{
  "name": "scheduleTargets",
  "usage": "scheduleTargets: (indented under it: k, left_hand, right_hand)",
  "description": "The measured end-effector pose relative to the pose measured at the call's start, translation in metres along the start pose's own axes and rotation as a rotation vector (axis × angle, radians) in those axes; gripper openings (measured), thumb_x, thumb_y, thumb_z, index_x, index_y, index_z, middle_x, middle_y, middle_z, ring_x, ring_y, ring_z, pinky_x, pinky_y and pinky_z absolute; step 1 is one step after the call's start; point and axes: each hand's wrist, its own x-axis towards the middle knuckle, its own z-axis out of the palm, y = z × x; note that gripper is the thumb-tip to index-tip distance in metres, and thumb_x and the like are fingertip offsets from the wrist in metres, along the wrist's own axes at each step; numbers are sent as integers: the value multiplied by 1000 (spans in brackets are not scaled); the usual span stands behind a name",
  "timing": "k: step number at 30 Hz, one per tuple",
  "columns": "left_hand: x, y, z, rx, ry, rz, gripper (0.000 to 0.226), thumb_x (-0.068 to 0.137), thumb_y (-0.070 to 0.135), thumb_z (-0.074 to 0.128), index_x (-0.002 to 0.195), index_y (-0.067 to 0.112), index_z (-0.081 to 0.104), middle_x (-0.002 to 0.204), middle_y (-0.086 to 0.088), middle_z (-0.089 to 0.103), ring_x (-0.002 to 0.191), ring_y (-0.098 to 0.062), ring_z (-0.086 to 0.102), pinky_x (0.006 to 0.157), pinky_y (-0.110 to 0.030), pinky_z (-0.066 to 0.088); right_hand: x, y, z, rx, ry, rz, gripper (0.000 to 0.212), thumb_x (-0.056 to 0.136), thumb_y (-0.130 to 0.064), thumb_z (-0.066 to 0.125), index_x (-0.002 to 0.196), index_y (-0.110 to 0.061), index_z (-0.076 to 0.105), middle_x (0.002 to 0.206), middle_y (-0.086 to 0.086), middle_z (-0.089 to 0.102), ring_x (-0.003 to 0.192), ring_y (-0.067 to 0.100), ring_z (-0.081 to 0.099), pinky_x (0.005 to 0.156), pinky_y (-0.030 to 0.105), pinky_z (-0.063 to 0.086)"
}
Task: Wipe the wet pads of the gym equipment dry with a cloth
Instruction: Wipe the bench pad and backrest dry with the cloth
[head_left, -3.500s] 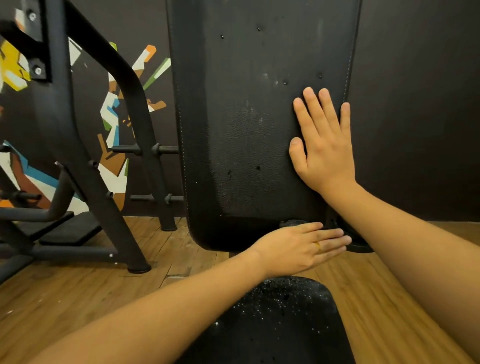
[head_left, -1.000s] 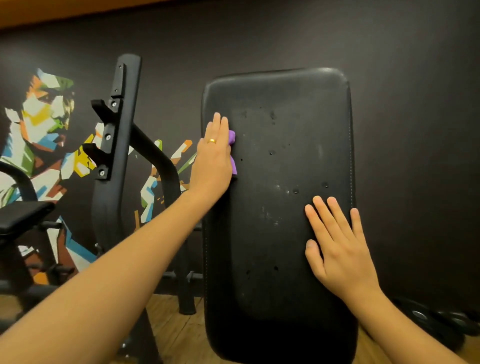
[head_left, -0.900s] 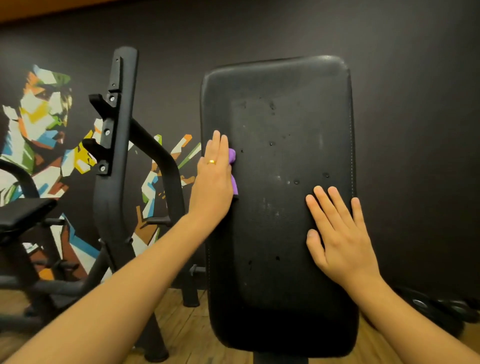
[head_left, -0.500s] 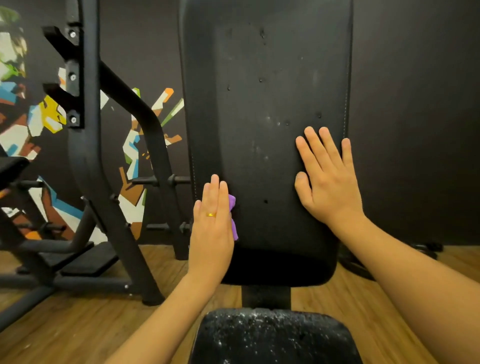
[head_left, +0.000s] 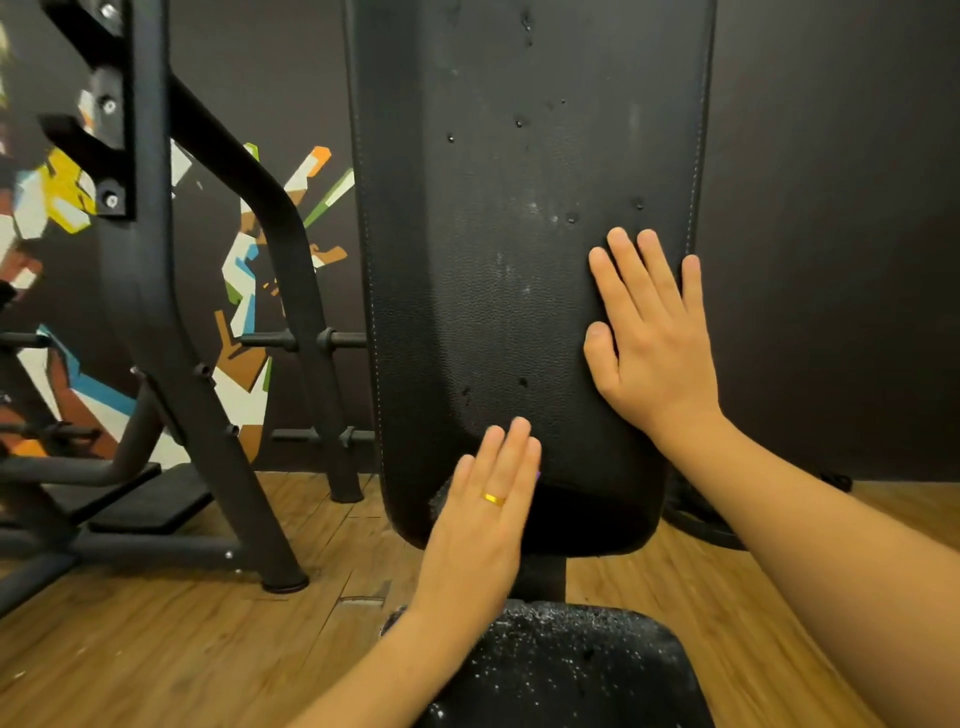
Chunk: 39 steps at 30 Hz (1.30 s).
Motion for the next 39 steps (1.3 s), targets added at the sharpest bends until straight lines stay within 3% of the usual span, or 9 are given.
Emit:
scheduleTargets:
  k: [10, 13, 17, 22, 25, 28, 33, 36, 39]
  left_hand:
    - [5, 1, -7, 65, -104, 306, 55, 99, 5, 32, 154, 10, 38, 164, -9, 29, 150, -26, 30, 115, -41, 39]
    - [16, -26, -24, 54, -12, 247, 48, 106, 4, 25, 149, 7, 45, 159, -10, 38, 146, -29, 37, 111, -46, 43]
    - [33, -77, -47, 32, 69, 29, 81, 81, -17, 59, 154, 3, 33, 164, -13, 27, 153, -30, 22, 121, -49, 25]
    - [36, -62, -45, 26, 75, -100, 75, 85, -16, 57, 154, -3, 30, 164, -21, 21, 153, -37, 20, 120, -52, 31]
    - [15, -19, -23, 62, -34, 76, 58, 89, -6, 46, 147, 0, 44, 157, -20, 34, 144, -42, 36, 111, -45, 37]
    - [-5, 4, -7, 91, -137, 328, 61, 94, 3, 33, 155, 4, 33, 165, -16, 24, 151, -31, 27, 118, -43, 34]
    - [6, -17, -16, 145, -189, 433, 60, 98, 7, 31, 158, 5, 26, 167, -14, 19, 153, -28, 20, 120, -43, 31]
    - [30, -44, -35, 69, -10, 219, 57, 94, -3, 41, 150, -2, 36, 161, -19, 32, 148, -35, 33, 112, -48, 40]
    - [46, -63, -46, -52, 56, -100, 76, 88, -16, 53, 157, -1, 22, 166, -18, 17, 154, -33, 16, 123, -43, 19]
  right_hand:
    - [0, 0, -1, 25, 9, 2, 61, 99, -28, 40, 157, -12, 32, 166, 8, 25, 156, 27, 13, 125, 55, 8]
    - [0, 0, -1, 21, 7, -2, 61, 99, -28, 40, 158, -12, 32, 166, 8, 25, 156, 27, 13, 125, 55, 8]
    - [-1, 1, -1, 26, -1, 5, 61, 100, -30, 39, 158, -12, 31, 166, 7, 24, 156, 25, 11, 126, 54, 5]
    - [0, 1, 1, 26, 19, 2, 60, 99, -29, 40, 157, -11, 33, 166, 8, 26, 156, 27, 13, 125, 55, 7]
    - [0, 2, 2, 17, 23, -2, 61, 99, -28, 40, 157, -11, 33, 166, 8, 26, 156, 27, 14, 125, 55, 7]
    - [0, 2, 1, 20, 14, -5, 60, 99, -28, 40, 157, -11, 33, 166, 8, 25, 156, 27, 14, 125, 55, 7]
    - [-1, 2, 1, 24, 17, -7, 60, 100, -27, 40, 157, -12, 32, 166, 8, 25, 156, 27, 13, 126, 53, 6]
    - [-1, 1, 0, 32, 6, 2, 60, 100, -28, 39, 158, -12, 32, 166, 8, 24, 156, 26, 12, 126, 53, 5]
    - [-1, 1, -1, 40, -1, 8, 60, 101, -29, 38, 158, -12, 31, 166, 7, 24, 156, 25, 11, 126, 53, 4]
